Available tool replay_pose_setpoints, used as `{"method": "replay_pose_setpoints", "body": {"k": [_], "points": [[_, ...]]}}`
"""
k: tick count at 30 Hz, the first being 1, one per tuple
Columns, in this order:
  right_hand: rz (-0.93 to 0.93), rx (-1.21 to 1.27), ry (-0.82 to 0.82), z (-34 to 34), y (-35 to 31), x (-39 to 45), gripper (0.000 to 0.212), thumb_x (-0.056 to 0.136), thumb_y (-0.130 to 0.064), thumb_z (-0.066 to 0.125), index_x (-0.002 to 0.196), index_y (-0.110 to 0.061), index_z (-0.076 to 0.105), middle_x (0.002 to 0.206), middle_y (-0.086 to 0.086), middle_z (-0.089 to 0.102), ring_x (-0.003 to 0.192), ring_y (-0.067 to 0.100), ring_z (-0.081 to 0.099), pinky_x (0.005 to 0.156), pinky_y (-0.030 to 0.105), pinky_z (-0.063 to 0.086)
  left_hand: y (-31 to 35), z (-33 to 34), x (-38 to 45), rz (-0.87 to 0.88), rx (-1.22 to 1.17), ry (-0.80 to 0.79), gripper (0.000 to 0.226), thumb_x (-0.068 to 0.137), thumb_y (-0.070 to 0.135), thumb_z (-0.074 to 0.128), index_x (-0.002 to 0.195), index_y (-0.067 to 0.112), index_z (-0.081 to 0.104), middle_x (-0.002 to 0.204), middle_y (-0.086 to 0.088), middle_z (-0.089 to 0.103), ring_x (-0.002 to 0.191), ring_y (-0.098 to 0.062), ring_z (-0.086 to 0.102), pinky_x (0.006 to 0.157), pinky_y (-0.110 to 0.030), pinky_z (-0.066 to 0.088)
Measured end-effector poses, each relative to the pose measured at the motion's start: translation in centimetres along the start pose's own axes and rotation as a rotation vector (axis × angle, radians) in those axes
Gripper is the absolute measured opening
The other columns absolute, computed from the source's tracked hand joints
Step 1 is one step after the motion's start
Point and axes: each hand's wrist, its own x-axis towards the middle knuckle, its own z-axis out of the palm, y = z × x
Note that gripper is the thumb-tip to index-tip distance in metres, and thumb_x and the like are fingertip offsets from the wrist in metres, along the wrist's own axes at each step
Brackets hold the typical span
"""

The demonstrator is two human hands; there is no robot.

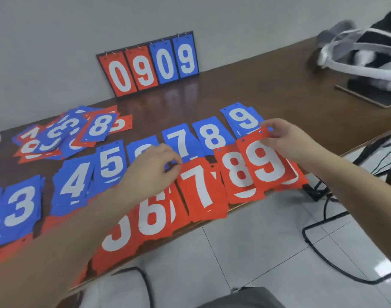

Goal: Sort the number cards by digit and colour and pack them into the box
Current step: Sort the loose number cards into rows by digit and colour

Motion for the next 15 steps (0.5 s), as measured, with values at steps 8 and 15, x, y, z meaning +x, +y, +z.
{"method": "replay_pose_setpoints", "body": {"k": [8,15], "points": [[-0.091,-0.264,0.037,-1.9,3.9,1.1,0.031,0.091,-0.017,0.061,0.121,-0.024,0.059,0.100,-0.001,0.068,0.097,0.026,0.061,0.083,0.038,0.049,3.3,2.2,3.2,-0.026,0.021,-0.018,0.020,0.094,0.034,0.056,0.102,0.027,0.072,0.103,0.010,0.060,0.097,-0.019,0.054,0.084,-0.047,0.050],[-0.158,-0.439,0.098,-1.0,4.9,1.6,0.039,0.087,-0.022,0.065,0.125,-0.025,0.061,0.130,0.001,0.054,0.119,0.028,0.043,0.100,0.041,0.042,3.1,2.4,3.6,-0.042,0.035,-0.020,0.012,0.096,0.030,0.062,0.102,0.028,0.073,0.106,0.012,0.059,0.103,-0.017,0.054,0.088,-0.044,0.050]]}}
